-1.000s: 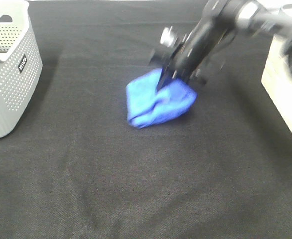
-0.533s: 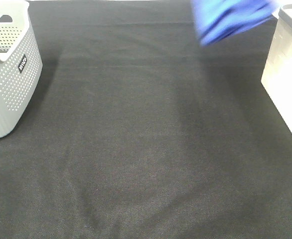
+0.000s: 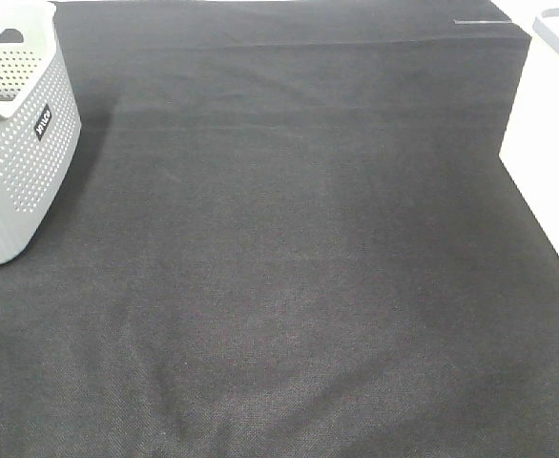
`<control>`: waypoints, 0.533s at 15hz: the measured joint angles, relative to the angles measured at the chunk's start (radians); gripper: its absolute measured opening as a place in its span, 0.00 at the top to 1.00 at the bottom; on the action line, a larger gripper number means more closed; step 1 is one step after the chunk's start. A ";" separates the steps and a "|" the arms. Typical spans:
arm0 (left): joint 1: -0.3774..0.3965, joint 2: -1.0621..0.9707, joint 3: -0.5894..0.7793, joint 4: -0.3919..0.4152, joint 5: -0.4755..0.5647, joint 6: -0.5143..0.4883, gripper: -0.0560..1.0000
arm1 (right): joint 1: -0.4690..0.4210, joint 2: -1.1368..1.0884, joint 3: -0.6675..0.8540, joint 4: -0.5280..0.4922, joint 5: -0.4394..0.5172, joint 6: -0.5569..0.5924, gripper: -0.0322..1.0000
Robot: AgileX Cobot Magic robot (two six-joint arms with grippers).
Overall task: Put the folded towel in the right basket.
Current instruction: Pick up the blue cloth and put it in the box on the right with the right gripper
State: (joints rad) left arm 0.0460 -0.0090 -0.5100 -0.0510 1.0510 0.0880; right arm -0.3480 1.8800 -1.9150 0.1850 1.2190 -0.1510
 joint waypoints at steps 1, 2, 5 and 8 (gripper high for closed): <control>0.000 0.000 0.000 0.000 0.000 0.000 0.01 | 0.000 0.012 0.020 -0.042 0.006 -0.003 0.76; 0.000 0.000 0.000 0.000 0.000 0.000 0.01 | 0.000 0.031 0.024 -0.063 0.008 0.008 0.76; 0.000 0.000 0.000 0.000 0.000 0.000 0.01 | 0.000 0.066 0.031 -0.079 0.007 0.062 0.76; 0.000 0.000 0.000 0.000 0.000 0.000 0.01 | 0.000 0.066 0.031 -0.082 0.007 0.110 0.45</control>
State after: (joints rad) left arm 0.0460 -0.0090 -0.5100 -0.0510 1.0510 0.0880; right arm -0.3480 1.9460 -1.8840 0.1030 1.2260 -0.0410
